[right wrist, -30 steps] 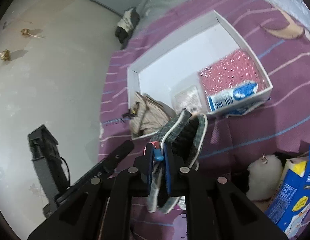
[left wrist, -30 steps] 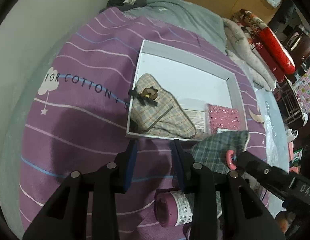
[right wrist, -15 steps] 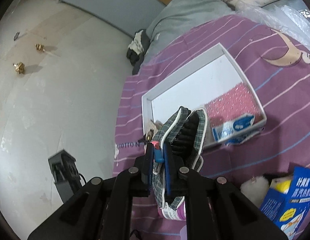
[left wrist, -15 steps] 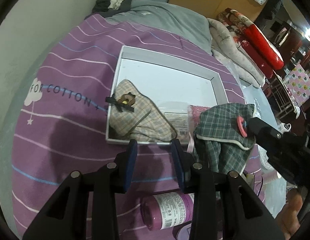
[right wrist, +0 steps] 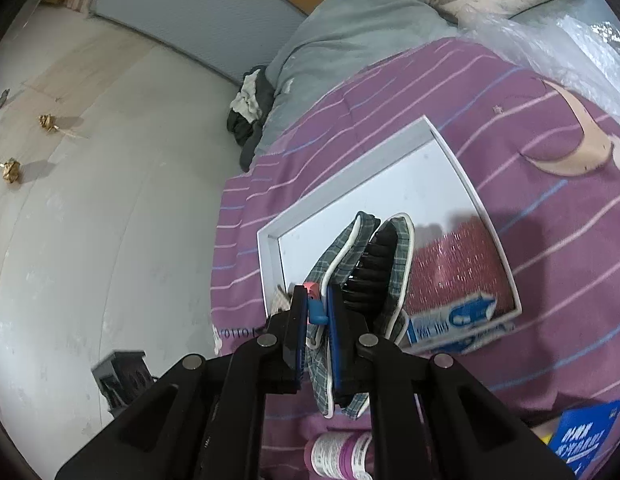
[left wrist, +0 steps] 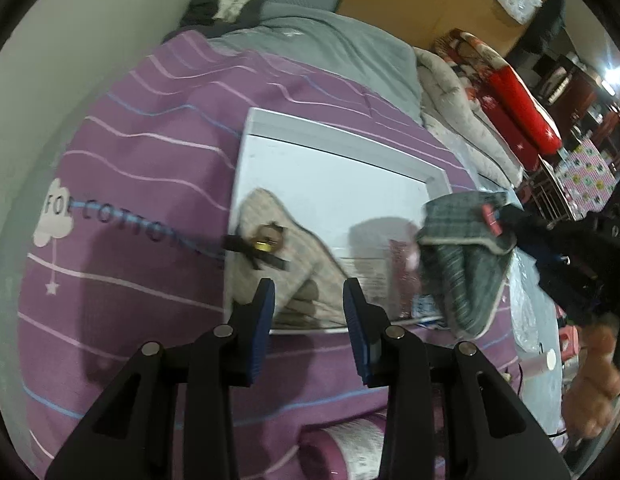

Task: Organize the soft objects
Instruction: 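Grasp the dark green plaid pouch with the right gripper and lift it toward the box, then lower the green plaid pouch into the white box and open the right gripper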

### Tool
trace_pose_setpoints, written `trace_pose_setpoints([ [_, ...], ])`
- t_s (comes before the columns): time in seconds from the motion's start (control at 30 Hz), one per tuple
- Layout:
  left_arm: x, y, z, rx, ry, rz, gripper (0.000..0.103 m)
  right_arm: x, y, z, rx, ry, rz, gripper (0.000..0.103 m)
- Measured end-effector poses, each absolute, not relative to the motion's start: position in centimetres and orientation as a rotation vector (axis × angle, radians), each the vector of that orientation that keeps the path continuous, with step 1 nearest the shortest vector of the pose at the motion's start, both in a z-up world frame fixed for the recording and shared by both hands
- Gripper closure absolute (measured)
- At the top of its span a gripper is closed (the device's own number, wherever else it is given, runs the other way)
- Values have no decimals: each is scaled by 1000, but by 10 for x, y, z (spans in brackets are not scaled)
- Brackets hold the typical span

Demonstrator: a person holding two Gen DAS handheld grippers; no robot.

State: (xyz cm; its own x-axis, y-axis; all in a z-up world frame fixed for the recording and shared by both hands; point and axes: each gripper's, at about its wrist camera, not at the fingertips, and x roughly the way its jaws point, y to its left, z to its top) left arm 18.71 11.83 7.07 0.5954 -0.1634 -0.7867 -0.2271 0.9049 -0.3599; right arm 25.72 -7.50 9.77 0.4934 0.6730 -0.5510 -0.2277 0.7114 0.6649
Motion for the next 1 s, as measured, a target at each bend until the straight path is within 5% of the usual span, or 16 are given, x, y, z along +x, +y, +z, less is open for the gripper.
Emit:
trace_pose_setpoints([
  [0.33, 188, 132, 73, -501, 902, 8, 66, 304, -38, 101, 568, 878, 590, 95],
  [1.0, 200, 133, 59, -485, 917, 23, 66, 350, -6, 19, 713, 919, 622, 95],
])
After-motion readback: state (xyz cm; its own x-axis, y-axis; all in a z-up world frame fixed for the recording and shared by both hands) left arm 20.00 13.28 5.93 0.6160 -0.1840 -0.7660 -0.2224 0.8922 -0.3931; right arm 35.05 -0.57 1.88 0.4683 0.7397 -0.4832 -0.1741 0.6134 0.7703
